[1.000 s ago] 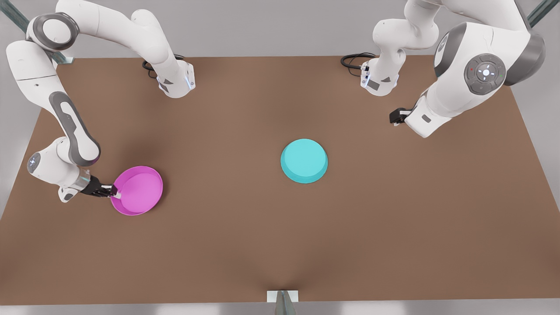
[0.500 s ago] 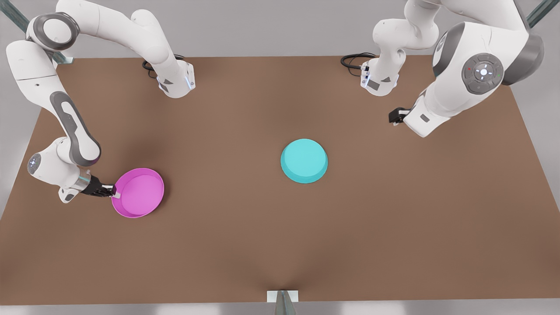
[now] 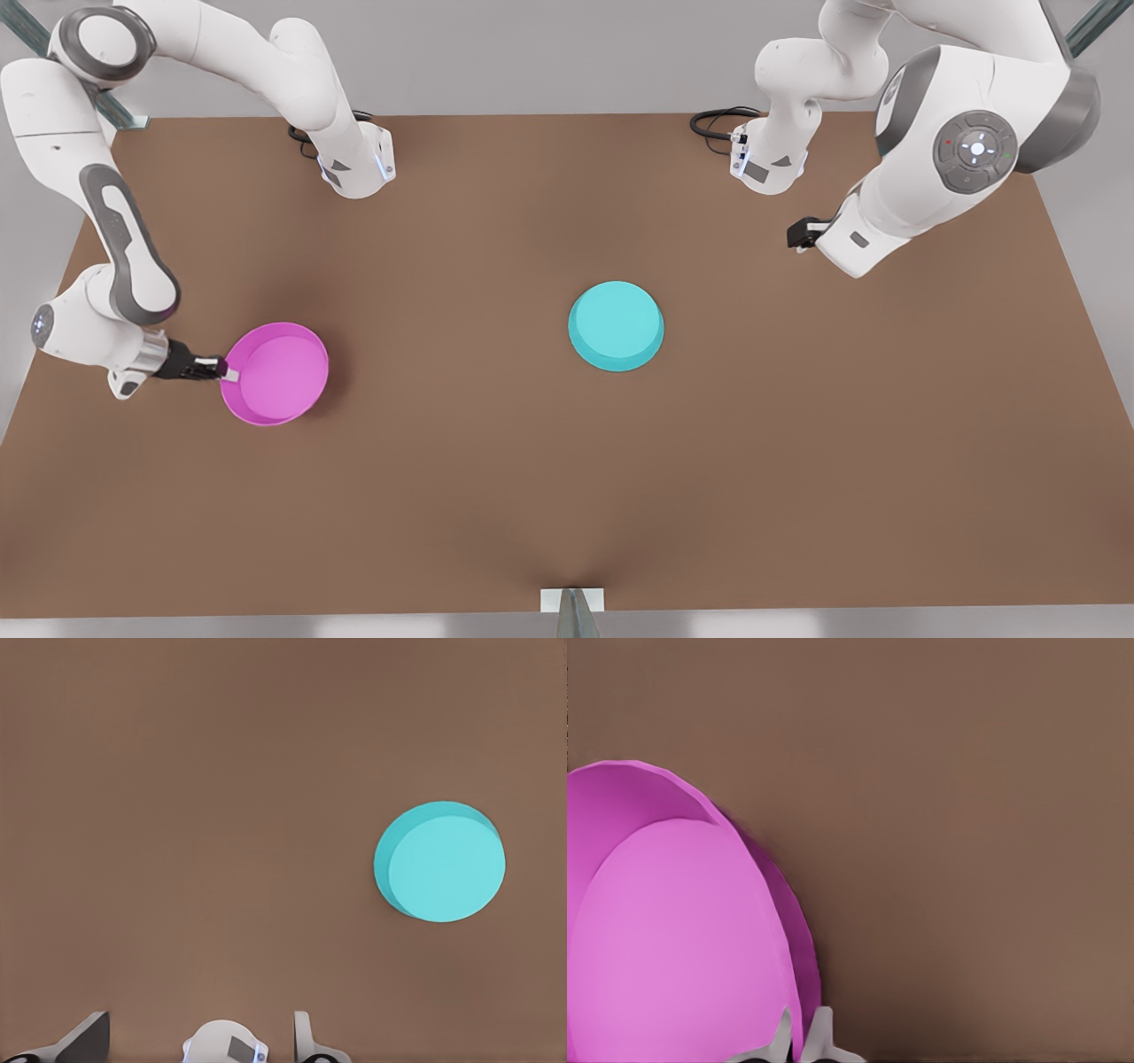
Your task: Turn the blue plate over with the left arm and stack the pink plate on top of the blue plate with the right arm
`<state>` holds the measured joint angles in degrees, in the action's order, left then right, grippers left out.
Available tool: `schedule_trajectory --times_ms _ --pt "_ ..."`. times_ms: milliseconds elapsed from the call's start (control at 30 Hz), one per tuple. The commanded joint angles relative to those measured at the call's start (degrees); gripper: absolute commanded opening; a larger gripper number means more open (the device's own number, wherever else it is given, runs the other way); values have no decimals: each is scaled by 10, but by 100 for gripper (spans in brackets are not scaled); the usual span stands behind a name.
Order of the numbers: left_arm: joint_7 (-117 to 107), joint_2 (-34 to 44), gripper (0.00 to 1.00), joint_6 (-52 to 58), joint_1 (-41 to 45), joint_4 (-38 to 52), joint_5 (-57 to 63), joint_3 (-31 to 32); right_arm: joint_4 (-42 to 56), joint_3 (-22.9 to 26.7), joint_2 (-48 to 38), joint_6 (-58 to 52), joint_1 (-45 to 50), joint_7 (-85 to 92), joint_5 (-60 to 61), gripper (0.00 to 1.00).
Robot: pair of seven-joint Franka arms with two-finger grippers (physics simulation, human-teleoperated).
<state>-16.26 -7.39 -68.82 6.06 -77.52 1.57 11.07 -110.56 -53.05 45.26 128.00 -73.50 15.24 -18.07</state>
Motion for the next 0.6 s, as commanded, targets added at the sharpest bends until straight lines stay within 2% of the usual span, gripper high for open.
schedule_trajectory --times_ms 0,200,467,567 --pt "0 0 100 0 -1 0 0 0 0 -3 0 -1 -2 -5 -5 21" --pt "0 0 100 0 -3 1 0 0 3 -37 0 -2 12 -41 16 21" --pt "0 0 100 0 -3 1 0 0 11 -30 -45 19 132 -91 114 21" --pt "2 0 100 0 -3 2 -1 0 18 -5 -64 31 201 -113 153 21"
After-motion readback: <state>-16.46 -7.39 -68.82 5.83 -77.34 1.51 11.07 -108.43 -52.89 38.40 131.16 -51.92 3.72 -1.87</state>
